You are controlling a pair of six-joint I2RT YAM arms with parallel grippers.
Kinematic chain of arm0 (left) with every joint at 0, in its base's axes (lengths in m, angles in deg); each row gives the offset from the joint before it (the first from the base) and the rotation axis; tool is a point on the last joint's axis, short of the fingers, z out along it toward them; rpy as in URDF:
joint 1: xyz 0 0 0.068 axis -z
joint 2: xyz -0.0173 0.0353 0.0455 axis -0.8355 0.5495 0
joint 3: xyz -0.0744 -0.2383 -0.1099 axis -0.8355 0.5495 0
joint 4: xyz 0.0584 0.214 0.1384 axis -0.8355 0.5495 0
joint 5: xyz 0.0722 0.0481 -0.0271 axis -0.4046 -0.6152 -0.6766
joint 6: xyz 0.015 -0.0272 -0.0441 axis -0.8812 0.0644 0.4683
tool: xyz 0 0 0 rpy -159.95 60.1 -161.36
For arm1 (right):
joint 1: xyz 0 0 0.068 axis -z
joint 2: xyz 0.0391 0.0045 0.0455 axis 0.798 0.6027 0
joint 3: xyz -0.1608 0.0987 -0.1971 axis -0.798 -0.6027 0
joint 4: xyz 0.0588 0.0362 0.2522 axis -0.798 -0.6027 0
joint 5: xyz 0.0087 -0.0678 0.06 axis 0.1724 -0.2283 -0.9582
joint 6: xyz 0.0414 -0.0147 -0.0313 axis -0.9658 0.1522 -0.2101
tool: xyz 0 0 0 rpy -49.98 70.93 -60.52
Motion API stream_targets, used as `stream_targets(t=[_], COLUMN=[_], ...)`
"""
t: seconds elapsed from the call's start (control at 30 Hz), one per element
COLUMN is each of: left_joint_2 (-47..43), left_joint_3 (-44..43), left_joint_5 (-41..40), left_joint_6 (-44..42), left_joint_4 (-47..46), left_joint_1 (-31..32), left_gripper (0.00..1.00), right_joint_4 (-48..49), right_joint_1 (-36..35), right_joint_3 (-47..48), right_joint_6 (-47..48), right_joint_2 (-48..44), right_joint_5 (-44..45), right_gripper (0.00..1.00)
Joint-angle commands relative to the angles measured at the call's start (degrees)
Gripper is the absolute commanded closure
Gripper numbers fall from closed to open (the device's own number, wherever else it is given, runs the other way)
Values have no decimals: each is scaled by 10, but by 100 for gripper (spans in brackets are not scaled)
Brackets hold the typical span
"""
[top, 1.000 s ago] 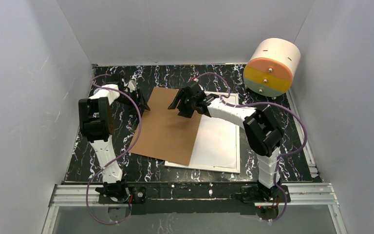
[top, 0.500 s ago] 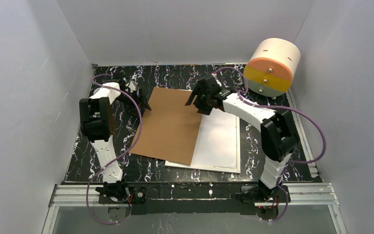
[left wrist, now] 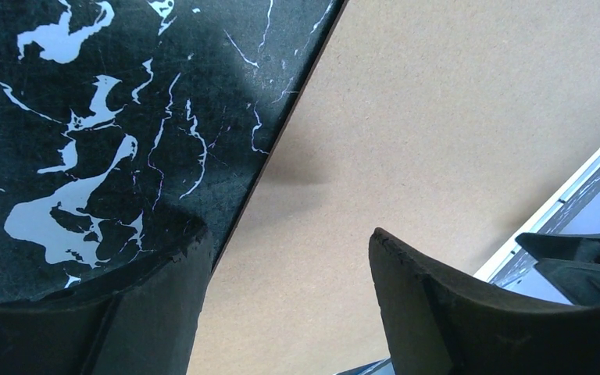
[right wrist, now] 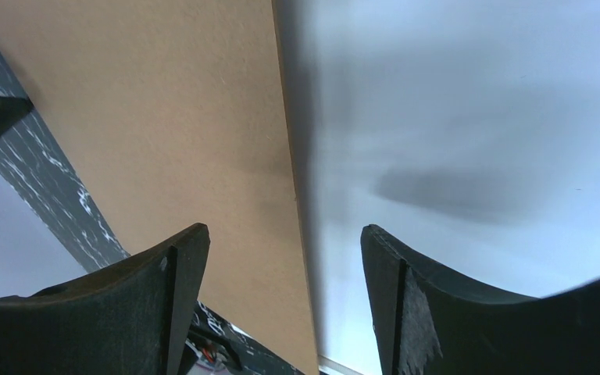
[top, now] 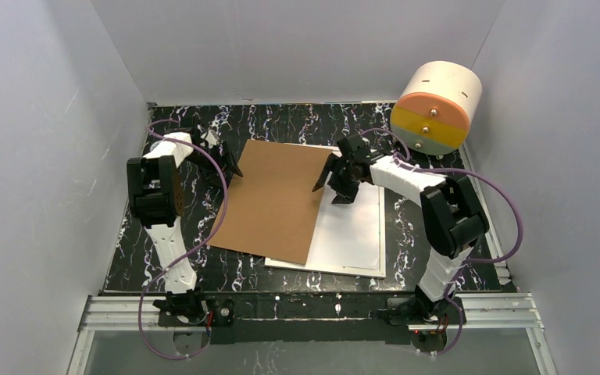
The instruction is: Put the photo into the frame
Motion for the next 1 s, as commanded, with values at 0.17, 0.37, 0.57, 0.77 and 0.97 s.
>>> stream_targets(t=[0.17, 0.37, 0.57, 0.77, 0.97], left_joint_2=[17, 19, 22, 27, 29], left_joint_3=[44, 54, 53, 53, 49], left_joint_5=[8, 18, 25, 23, 18], left_joint_6=[-3, -2, 1, 4, 5], left_joint_4=[17, 12, 12, 11, 11], left_joint_1=[-4, -3, -3, -3, -4], left_gripper=[28, 28, 28, 29, 29], right_joint_4=[51, 95, 191, 149, 0], right_joint_1=[-2, -2, -2, -2, -3], right_joint_3=[2, 1, -25, -4, 44], right_joint_6=[9, 6, -8, -8, 19], right_joint_2=[26, 43, 38, 34, 57], right_joint_5=[-96, -140, -204, -171, -67], right_gripper=[23, 23, 23, 22, 22])
